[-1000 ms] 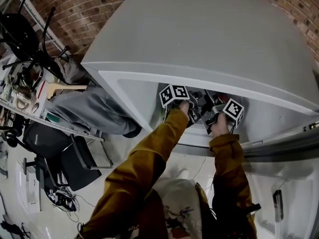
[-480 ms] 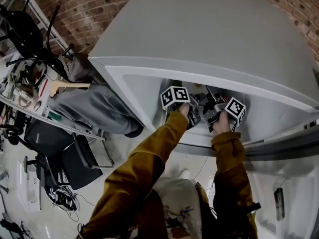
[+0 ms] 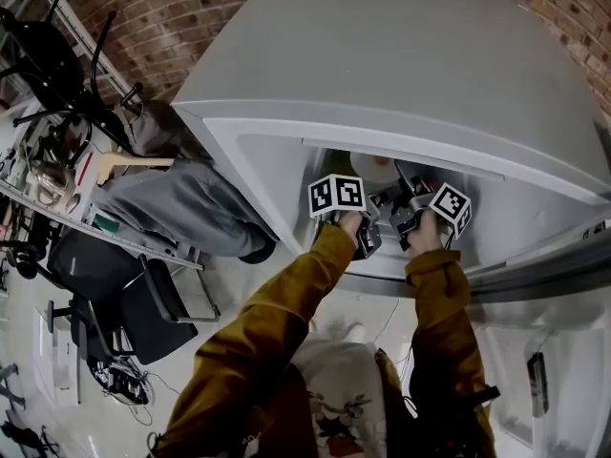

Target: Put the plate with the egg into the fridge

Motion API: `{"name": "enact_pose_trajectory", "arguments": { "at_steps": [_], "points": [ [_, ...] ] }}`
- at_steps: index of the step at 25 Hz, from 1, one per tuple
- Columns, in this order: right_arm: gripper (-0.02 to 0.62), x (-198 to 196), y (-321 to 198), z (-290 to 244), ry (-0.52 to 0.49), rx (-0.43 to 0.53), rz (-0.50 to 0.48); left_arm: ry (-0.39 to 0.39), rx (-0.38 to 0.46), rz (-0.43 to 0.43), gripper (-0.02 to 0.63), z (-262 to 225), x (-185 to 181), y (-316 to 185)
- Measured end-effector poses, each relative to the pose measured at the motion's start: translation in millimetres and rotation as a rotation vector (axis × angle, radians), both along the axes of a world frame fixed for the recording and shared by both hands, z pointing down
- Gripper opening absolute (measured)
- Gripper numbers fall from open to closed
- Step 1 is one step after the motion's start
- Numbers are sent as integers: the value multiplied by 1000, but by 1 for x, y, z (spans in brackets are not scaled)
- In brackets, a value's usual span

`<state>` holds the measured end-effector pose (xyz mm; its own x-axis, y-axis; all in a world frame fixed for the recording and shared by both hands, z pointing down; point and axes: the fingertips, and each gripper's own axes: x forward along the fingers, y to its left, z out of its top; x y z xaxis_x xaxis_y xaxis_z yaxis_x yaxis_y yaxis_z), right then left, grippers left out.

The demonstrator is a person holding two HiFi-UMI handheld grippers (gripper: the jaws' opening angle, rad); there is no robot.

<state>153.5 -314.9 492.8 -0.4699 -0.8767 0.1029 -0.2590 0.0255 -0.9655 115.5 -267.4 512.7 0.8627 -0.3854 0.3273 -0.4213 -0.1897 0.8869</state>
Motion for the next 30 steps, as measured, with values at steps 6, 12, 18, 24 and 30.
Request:
{"name": "enact_pose_trajectory", "arguments": {
  "at_steps": [6, 12, 18, 24, 30],
  "points": [
    [399, 5, 2, -5, 182, 25, 14, -66, 90, 31, 242, -5, 1, 0],
    [399, 3, 13, -22, 192, 66, 8, -111, 161, 54, 242, -13, 1, 5],
    [397, 3, 35, -33, 223, 107, 6, -183, 249, 65, 242, -18, -4, 18],
    [286, -2, 67, -47, 349, 172, 11, -284, 396, 91, 241, -30, -13, 40],
    [209, -17, 102, -73, 525, 278, -13, -360, 507, 108, 195, -39, -20, 68]
  ]
}}
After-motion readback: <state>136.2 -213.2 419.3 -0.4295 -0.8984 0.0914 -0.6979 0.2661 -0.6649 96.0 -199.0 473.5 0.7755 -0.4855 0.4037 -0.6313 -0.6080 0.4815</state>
